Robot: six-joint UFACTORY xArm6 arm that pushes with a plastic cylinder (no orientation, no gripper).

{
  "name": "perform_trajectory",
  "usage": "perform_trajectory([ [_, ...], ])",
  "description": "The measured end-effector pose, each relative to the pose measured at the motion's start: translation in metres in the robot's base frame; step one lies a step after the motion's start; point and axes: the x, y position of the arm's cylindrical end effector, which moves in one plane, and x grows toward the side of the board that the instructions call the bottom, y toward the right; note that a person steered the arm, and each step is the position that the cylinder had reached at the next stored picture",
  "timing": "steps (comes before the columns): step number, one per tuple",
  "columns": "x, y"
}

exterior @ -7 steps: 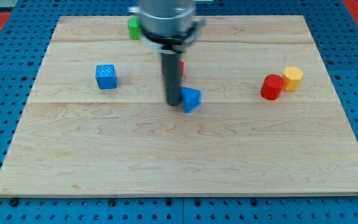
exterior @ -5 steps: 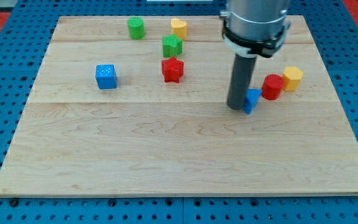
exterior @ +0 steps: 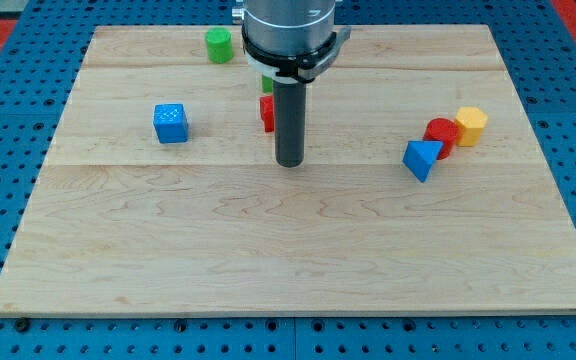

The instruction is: Push the red star into the green star

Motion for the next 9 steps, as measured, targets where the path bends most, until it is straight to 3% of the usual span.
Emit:
perform_trajectory([
  [2,-0.069,0.006],
  [3,-0.098,0.037],
  [9,-0.098,0.046],
])
